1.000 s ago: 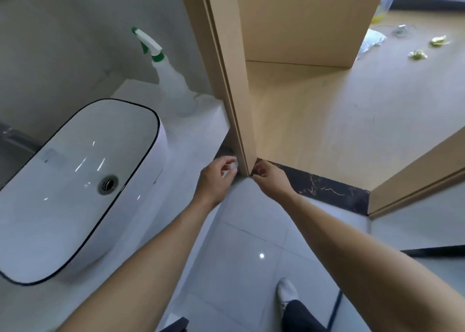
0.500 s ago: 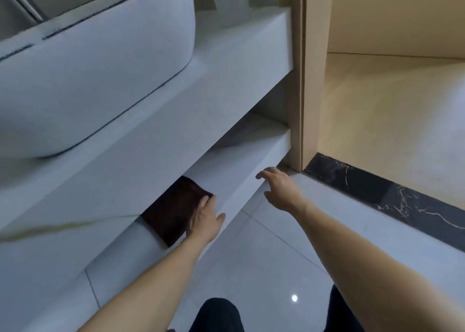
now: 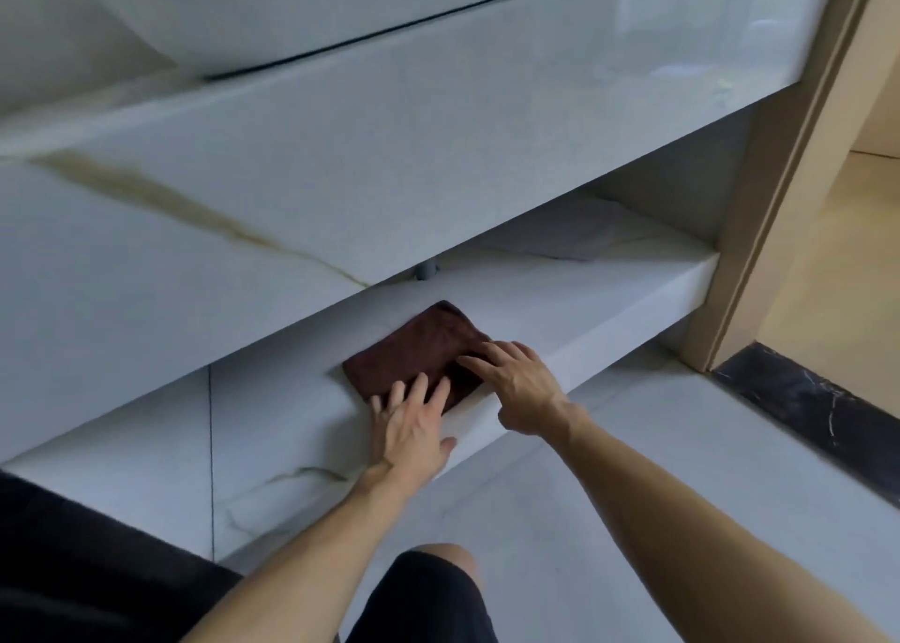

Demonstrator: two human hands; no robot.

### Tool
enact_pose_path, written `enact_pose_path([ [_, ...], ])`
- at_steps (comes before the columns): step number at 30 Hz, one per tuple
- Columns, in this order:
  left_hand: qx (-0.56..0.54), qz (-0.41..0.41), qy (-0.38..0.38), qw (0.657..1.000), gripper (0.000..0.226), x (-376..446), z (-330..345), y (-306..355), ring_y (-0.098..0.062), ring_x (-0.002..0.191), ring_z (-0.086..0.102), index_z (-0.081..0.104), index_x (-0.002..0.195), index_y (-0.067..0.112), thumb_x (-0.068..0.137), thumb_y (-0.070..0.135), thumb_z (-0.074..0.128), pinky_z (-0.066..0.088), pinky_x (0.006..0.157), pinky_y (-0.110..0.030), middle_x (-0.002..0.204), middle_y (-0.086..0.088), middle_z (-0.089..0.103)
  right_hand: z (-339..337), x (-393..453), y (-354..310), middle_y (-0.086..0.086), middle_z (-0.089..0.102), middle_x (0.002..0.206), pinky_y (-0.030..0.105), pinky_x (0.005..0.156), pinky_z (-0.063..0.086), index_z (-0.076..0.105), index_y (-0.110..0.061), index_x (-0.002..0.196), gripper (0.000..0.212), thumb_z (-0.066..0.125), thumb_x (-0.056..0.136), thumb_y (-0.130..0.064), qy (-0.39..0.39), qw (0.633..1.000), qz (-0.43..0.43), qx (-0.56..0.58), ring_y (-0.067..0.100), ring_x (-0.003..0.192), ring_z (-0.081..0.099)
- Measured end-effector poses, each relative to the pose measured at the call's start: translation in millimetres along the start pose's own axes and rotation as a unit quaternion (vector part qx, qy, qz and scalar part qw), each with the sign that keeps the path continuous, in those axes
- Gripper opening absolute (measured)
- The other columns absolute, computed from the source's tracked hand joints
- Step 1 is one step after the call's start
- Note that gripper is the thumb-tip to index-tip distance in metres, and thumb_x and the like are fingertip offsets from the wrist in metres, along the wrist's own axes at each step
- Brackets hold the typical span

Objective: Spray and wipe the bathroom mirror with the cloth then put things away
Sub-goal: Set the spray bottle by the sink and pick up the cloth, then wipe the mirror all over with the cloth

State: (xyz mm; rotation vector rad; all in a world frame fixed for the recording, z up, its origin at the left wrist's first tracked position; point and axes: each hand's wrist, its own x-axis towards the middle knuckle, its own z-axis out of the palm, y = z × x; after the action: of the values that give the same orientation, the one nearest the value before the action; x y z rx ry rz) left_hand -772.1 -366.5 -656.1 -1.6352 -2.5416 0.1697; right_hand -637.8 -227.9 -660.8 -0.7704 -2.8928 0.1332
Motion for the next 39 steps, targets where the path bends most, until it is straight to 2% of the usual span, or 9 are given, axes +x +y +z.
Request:
enact_pose_path([
  [3, 0.004, 0.039, 0.045, 0.998, 0.064, -13.2, -4.6, -4.0, -0.026, 0.112, 0.053, 0.046, 0.145, 0.031, 0.085, 0.022, 0.067, 0.044, 0.093, -0.048, 0.132, 0.003, 0.056, -4.4, -3.1, -0.6, -0.004, 0.044, 0.146, 0.034, 0.115, 0.028, 0.040, -0.034, 0.148, 0.074, 0.069, 0.082, -0.018, 0.022, 0.999, -0.026, -0.034, 0.022, 0.130, 0.043],
  [7, -0.029, 0.070, 0.063, 0.995, 0.048, -18.2, -15.3, -5.7, -0.024, 0.100, 0.062, 0.064, 0.128, 0.027, 0.087, 0.004, 0.056, 0.051, 0.083, -0.040, 0.110, 0.005, 0.069, -18.9, -5.9, -4.1, -0.002, 0.055, 0.129, 0.035, 0.095, 0.042, 0.052, -0.030, 0.132, 0.055, 0.074, 0.081, -0.027, 0.022, 0.997, -0.048, -0.052, 0.023, 0.118, 0.050],
  [9, -0.043, 0.081, 0.059, 0.994, 0.043, -24.2, -23.3, -2.0, -0.023, 0.095, 0.064, 0.068, 0.118, 0.027, 0.088, 0.003, 0.050, 0.052, 0.078, -0.037, 0.101, 0.006, 0.071, -21.2, -13.6, -7.9, 0.001, 0.057, 0.121, 0.037, 0.086, 0.045, 0.057, -0.026, 0.123, 0.044, 0.073, 0.082, -0.028, 0.033, 0.997, -0.053, -0.050, 0.024, 0.112, 0.053],
  [14, -0.050, 0.134, 0.038, 0.989, 0.038, -22.8, -55.1, 17.0, -0.021, 0.110, 0.058, 0.055, 0.119, 0.028, 0.096, 0.007, 0.032, 0.043, 0.088, -0.037, 0.110, 0.003, 0.060, -30.5, -40.4, 2.2, 0.001, 0.060, 0.113, 0.037, 0.072, 0.052, 0.061, -0.021, 0.120, 0.027, 0.054, 0.094, -0.020, 0.070, 0.998, -0.009, 0.006, 0.022, 0.106, 0.054],
  [20, -0.079, 0.211, 0.104, 0.969, 0.021, 8.7, -139.1, 70.1, -0.027, 0.096, 0.064, 0.054, 0.113, 0.022, 0.105, 0.018, 0.035, 0.036, 0.068, -0.033, 0.104, -0.003, 0.060, -96.2, -71.7, 59.0, -0.002, 0.059, 0.092, 0.042, 0.057, 0.052, 0.057, -0.018, 0.102, 0.008, 0.051, 0.102, -0.023, 0.162, 0.984, 0.065, 0.017, 0.020, 0.085, 0.054],
  [24, -0.109, 0.246, 0.105, 0.957, 0.027, 27.9, -188.4, 114.5, -0.031, 0.093, 0.064, 0.054, 0.108, 0.021, 0.098, 0.006, 0.033, 0.044, 0.071, -0.036, 0.102, -0.002, 0.062, -154.6, -105.6, 108.0, -0.004, 0.058, 0.091, 0.040, 0.064, 0.052, 0.060, -0.019, 0.098, 0.012, 0.059, 0.091, -0.009, 0.213, 0.969, 0.120, 0.039, 0.019, 0.082, 0.054],
  [30, -0.169, 0.318, 0.173, 0.917, 0.025, 49.3, -290.8, 168.9, -0.027, 0.082, 0.065, 0.050, 0.103, 0.026, 0.097, 0.007, 0.036, 0.044, 0.067, -0.033, 0.092, 0.003, 0.059, -285.5, -157.2, 166.4, -0.023, 0.065, 0.087, 0.007, 0.071, 0.043, 0.067, -0.032, 0.092, 0.026, 0.076, 0.080, -0.011, 0.302, 0.929, 0.178, 0.114, -0.004, 0.086, 0.061],
  [36, -0.271, 0.306, 0.180, 0.895, 0.009, 82.3, -465.5, 172.2, -0.008, 0.072, 0.055, 0.061, 0.101, 0.023, 0.100, 0.021, 0.052, 0.036, 0.063, -0.013, 0.089, 0.009, 0.067, -449.2, -152.6, 173.3, -0.017, 0.068, 0.085, 0.011, 0.069, 0.047, 0.076, -0.022, 0.092, 0.015, 0.079, 0.080, -0.012, 0.349, 0.900, 0.228, 0.130, -0.001, 0.080, 0.063],
  [39, -0.294, 0.275, 0.165, 0.900, 0.005, 100.6, -562.0, 144.2, -0.016, 0.076, 0.064, 0.067, 0.092, 0.019, 0.093, 0.020, 0.062, 0.052, 0.069, -0.028, 0.083, 0.003, 0.070, -539.2, -126.1, 163.2, -0.014, 0.068, 0.086, 0.021, 0.071, 0.046, 0.076, -0.023, 0.090, 0.013, 0.080, 0.079, -0.018, 0.357, 0.899, 0.228, 0.113, 0.005, 0.082, 0.059],
])
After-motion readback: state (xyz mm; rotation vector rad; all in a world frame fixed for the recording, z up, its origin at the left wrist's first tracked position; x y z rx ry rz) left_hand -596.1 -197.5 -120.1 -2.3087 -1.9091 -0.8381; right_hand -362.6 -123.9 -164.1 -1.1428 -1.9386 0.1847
